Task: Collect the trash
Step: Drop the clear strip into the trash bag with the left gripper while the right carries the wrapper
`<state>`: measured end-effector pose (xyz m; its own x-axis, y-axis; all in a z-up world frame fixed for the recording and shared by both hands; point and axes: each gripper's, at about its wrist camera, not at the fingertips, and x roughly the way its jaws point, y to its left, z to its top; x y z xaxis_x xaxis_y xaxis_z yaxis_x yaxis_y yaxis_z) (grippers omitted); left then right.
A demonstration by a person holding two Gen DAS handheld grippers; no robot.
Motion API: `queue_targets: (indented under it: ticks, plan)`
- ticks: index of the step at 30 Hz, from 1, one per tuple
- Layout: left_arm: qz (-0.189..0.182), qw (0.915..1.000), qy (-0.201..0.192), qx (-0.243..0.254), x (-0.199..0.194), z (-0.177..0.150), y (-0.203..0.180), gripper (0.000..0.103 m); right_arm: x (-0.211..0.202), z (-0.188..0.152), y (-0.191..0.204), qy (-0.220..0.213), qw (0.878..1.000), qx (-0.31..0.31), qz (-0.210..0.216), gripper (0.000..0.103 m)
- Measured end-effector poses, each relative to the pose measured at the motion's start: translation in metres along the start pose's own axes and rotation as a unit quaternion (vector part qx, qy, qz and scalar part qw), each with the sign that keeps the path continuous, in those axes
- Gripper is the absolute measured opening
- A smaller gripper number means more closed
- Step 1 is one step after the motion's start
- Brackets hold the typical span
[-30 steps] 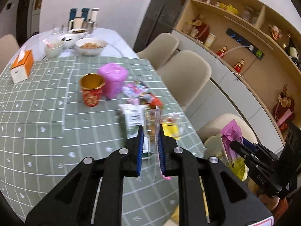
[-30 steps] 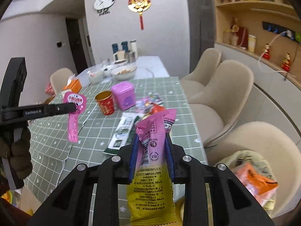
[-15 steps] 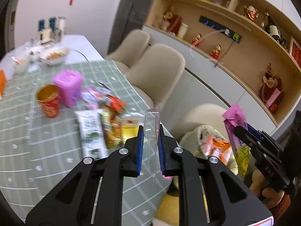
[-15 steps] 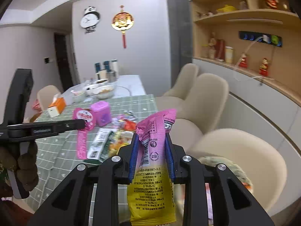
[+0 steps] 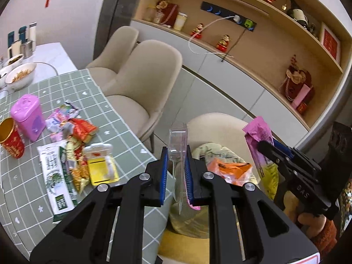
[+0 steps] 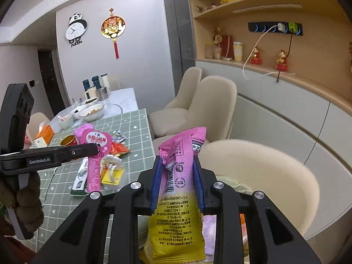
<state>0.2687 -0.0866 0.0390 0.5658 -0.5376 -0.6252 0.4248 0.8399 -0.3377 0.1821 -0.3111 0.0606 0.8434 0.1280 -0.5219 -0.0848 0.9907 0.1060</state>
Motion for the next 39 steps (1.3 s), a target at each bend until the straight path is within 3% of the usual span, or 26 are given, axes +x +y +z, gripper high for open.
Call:
queue_targets:
  ticks: [7,16,27,29,32,39]
  plan:
    - [-0.050,0.9976,0.028,0.038,0.027,0.005,-0.041,0.013,-0.015,-0.003,-0.043,-0.009,0.999,0.009,-0.048,0.026]
    - [-0.107,0.9864,0.108,0.062,0.101,-0.010,-0.098,0.013,-0.035,-0.024,-0.087,-0.011,0.995,0.034,-0.095,0.026]
    - [-0.098,0.9756,0.171,0.098,0.154,-0.038,-0.131,0.013,-0.046,-0.043,-0.119,-0.002,0.991,0.065,-0.118,0.026]
    - [-0.097,0.9744,0.176,0.101,0.157,-0.040,-0.132,0.015,-0.047,-0.044,-0.119,-0.002,0.991,0.065,-0.119,0.026]
    - [-0.100,0.9750,0.176,0.093,0.159,-0.040,-0.132,0.030,-0.048,-0.047,-0.121,0.000,0.990,0.067,-0.122,0.026]
    - [-0.105,0.9821,0.138,0.073,0.127,-0.028,-0.116,0.036,-0.045,-0.045,-0.117,0.007,0.991,0.066,-0.120,0.026]
